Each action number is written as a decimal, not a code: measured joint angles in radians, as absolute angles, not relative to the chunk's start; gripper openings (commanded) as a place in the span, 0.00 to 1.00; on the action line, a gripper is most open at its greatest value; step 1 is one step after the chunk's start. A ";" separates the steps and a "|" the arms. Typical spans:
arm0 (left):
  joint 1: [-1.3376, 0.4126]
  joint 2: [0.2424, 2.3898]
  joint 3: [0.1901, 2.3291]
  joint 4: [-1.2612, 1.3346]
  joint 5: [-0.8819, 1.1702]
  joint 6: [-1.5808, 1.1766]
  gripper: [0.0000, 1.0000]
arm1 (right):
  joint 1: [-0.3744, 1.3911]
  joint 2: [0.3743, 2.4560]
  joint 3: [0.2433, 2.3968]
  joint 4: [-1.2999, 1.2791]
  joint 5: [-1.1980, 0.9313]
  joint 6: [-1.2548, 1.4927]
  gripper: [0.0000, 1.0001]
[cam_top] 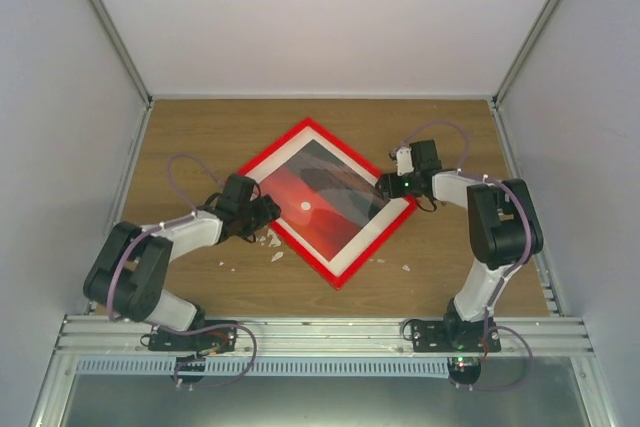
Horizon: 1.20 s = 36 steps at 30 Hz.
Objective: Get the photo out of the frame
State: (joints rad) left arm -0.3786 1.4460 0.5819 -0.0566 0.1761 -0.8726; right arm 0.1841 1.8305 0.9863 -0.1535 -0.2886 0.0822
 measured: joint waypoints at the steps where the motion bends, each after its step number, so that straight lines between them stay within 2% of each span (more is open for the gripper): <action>1: -0.377 1.467 0.606 -0.069 0.163 -0.859 0.71 | 0.184 1.816 0.966 -0.146 -0.290 0.091 0.72; 10: -0.363 1.676 0.868 -0.210 0.025 -0.692 0.76 | 0.253 1.660 0.770 -0.088 -0.284 0.189 0.78; 19: -0.355 1.884 1.129 -0.277 -0.045 -0.540 0.80 | 0.389 1.399 0.557 -0.157 -0.310 0.348 0.83; 26: -0.381 1.947 1.215 -0.277 0.006 -0.467 0.83 | 0.404 1.308 0.514 -0.230 -0.311 0.425 0.86; 36: -0.426 1.928 1.215 -0.300 0.071 -0.437 0.89 | 0.409 1.198 0.513 -0.348 -0.152 0.493 0.92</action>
